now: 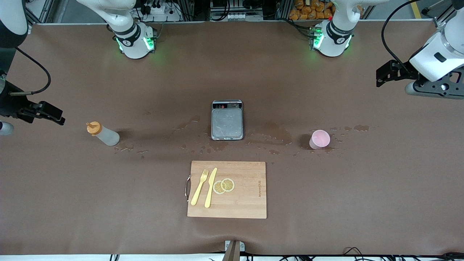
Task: Add sauce to pink cup with both arms
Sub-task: 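Move the left gripper toward the pink cup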
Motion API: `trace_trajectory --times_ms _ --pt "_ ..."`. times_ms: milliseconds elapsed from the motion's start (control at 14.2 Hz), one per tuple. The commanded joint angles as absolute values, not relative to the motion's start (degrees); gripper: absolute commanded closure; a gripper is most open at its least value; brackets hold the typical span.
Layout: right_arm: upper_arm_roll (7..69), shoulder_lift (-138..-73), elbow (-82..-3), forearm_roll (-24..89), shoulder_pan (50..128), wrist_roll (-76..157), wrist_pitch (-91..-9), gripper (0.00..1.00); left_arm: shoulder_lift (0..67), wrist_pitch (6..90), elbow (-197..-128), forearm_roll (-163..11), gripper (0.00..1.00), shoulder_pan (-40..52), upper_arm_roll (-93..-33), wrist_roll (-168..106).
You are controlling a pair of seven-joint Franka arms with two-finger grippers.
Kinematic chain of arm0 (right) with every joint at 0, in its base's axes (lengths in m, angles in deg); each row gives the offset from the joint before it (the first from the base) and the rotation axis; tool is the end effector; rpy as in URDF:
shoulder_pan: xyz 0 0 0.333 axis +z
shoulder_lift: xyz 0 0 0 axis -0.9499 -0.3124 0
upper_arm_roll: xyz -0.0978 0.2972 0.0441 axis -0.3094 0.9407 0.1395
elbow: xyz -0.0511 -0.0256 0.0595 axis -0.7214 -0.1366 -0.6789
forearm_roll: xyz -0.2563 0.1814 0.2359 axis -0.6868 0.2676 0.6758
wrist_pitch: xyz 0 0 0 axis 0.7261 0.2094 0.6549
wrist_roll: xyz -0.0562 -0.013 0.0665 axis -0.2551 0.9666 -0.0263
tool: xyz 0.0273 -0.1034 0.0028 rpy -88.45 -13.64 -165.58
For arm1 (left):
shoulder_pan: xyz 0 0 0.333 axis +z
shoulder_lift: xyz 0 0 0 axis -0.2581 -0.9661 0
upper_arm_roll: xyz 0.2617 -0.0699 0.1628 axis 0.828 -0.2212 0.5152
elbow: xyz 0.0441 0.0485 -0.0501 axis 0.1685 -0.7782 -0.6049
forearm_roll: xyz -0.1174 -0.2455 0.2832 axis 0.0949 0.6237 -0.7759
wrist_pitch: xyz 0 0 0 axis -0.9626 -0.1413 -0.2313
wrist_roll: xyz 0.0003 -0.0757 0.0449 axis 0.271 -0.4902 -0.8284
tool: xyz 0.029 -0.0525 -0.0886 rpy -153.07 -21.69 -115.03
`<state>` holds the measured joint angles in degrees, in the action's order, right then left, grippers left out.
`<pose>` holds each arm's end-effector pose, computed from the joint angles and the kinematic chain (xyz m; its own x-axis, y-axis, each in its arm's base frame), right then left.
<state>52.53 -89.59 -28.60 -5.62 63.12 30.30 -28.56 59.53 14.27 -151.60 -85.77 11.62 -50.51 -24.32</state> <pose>0.6013 -0.0026 0.5992 0.9963 -0.0800 0.0315 -0.0800 -0.9968 -0.0029 0.5324 -0.0824 0.6282 0.9837 -0.1532 -0.0939 -0.1553 -0.9878 -0.0148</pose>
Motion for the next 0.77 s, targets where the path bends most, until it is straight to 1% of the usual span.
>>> trace_trajectory --times_ms 0,281,632,702 --pt "53.3 -90.1 -27.4 -6.3 62.2 30.9 -27.9 0.0 60.7 14.2 -152.3 -86.1 0.0 12.2 -51.1 -23.2" --pt "53.3 -90.1 -27.4 -6.3 62.2 30.9 -28.0 0.0 60.7 14.2 -152.2 -86.1 0.0 12.1 -51.0 -23.0" --pt "53.3 -90.1 -27.4 -6.5 61.1 30.9 -28.0 0.0 59.1 14.2 -150.6 -86.2 0.0 12.1 -51.2 -23.2" --pt "53.3 -90.1 -27.4 -6.4 60.8 30.9 -28.0 0.0 58.5 14.2 -149.3 -86.3 0.0 11.9 -51.1 -23.4"
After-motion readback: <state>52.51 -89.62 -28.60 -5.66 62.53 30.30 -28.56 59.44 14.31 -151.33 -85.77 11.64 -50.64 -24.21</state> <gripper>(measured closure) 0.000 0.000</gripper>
